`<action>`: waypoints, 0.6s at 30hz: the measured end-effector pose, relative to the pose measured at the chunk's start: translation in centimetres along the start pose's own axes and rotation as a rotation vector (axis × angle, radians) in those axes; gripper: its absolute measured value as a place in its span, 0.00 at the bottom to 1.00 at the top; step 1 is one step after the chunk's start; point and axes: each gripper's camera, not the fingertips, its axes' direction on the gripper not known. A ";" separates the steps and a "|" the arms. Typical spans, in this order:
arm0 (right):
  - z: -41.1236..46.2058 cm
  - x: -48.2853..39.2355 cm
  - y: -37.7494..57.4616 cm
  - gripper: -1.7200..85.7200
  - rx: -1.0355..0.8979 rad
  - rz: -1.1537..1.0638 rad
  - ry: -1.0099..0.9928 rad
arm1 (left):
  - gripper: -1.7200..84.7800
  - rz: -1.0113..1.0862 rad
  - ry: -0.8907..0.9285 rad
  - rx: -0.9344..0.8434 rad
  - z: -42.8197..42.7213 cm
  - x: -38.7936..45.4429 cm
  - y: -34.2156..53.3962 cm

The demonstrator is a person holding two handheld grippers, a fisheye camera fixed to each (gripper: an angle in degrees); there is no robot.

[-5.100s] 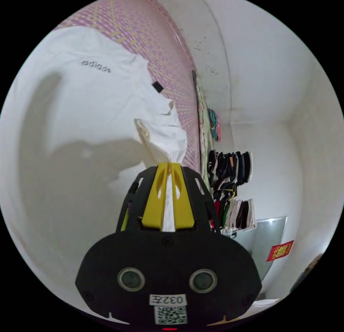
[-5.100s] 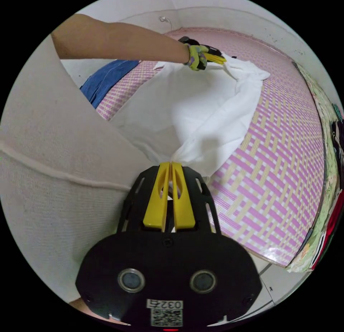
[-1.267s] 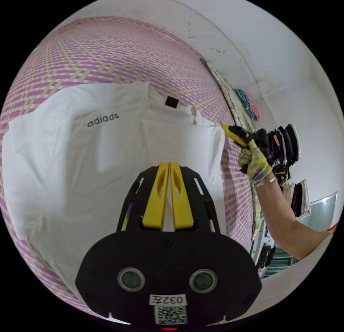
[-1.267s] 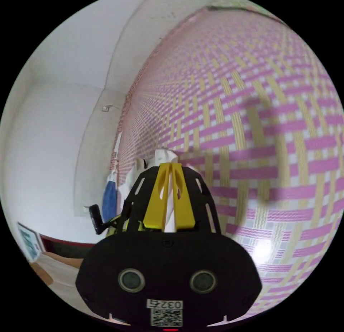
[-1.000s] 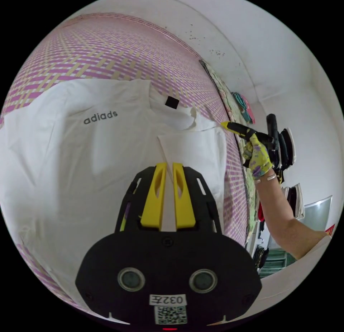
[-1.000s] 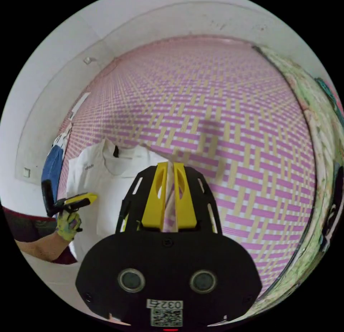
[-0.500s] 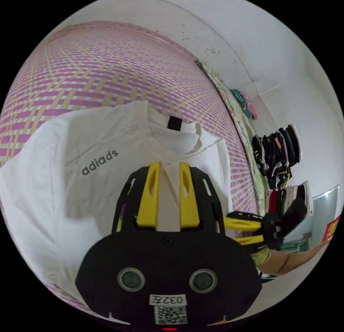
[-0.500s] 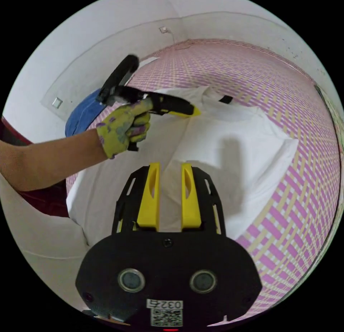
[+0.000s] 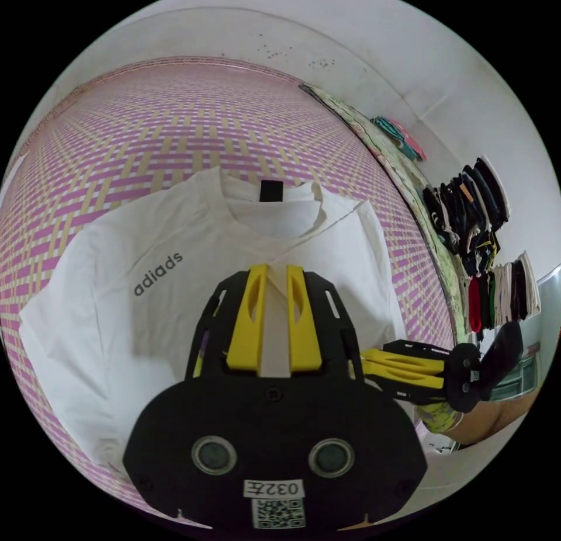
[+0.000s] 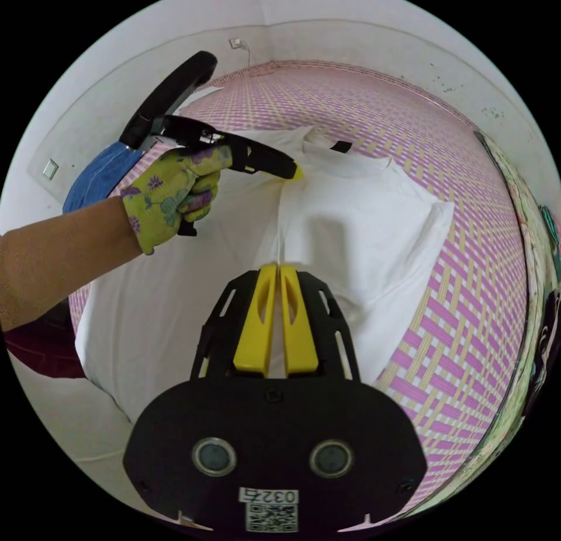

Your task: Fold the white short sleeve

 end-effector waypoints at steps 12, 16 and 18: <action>-8.6 1.0 0.0 0.01 0.191 0.030 -0.102 | 0.01 -0.024 0.162 0.098 -7.8 1.6 -0.3; -8.3 0.5 0.2 0.01 0.181 -0.013 -0.145 | 0.01 -0.157 0.103 0.088 -8.4 -0.6 2.6; -6.3 0.7 0.1 0.01 0.101 -0.017 -0.208 | 0.01 -0.211 0.062 0.025 -6.8 -1.8 3.4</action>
